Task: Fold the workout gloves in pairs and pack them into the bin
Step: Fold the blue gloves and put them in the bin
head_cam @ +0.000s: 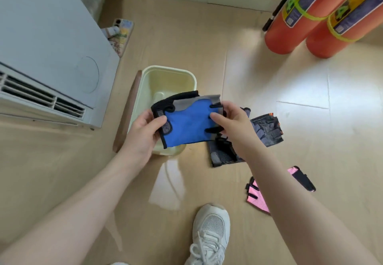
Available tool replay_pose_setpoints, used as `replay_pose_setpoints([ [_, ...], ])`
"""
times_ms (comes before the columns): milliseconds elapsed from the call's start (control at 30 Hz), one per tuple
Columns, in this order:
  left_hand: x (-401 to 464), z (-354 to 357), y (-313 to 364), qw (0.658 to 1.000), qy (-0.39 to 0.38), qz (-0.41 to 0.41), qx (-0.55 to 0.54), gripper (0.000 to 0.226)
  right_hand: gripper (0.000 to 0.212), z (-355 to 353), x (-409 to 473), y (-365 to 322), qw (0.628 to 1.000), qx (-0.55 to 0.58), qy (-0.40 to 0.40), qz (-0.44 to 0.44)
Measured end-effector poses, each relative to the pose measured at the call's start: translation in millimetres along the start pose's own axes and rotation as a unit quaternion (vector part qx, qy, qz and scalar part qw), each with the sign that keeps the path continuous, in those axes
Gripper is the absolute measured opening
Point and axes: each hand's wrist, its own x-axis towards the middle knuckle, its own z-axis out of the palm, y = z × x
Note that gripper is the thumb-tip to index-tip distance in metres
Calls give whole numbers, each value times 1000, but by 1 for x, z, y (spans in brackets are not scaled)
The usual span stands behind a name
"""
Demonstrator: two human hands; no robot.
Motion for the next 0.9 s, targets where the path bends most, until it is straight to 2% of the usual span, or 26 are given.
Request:
replay_pose_setpoints([
  [67, 7, -17, 11, 999, 31, 8, -17, 27, 18, 27, 25, -13, 998, -56, 21, -26],
  [133, 16, -33, 13, 999, 39, -10, 26, 26, 19, 50, 53, -19, 972, -220, 39, -74],
  [233, 30, -50, 3, 977, 76, -64, 190, 20, 29, 79, 92, -18, 893, -432, 14, -130],
  [333, 42, -49, -22, 917, 99, -93, 374, 19, 31, 100, 116, 0, 822, -557, -46, -112],
  [367, 47, -46, -30, 909, 103, -110, 389, 18, 30, 104, 119, 7, 790, -599, -57, -118],
  [433, 62, -40, -44, 917, 109, -160, 349, 18, 32, 106, 119, 18, 741, -652, -40, -155],
  [467, 69, -38, -50, 919, 118, -183, 329, 14, 35, 103, 117, 21, 746, -645, -19, -167],
  [533, 79, -35, -55, 895, 107, -207, 380, 10, 33, 92, 104, 24, 806, -563, 34, -181],
  [567, 80, -33, -55, 866, 92, -213, 444, 13, 28, 83, 95, 26, 836, -507, 69, -199],
  [633, 76, -27, -55, 789, 80, -196, 577, 21, 20, 58, 76, 33, 868, -427, 135, -215],
  [700, 67, -20, -52, 721, 73, -154, 671, 36, 18, 20, 65, 50, 888, -389, 191, -156],
  [733, 62, -15, -53, 705, 71, -125, 695, 43, 18, 0, 63, 61, 897, -371, 215, -105],
  [800, 54, -4, -51, 703, 73, -37, 706, 56, 16, -35, 62, 81, 907, -334, 257, 8],
  [833, 51, 4, -49, 714, 70, 16, 697, 59, 15, -47, 61, 88, 901, -326, 279, 61],
  [900, 48, 25, -46, 748, 27, 116, 653, 56, 30, -65, 61, 98, 882, -324, 308, 146],
])
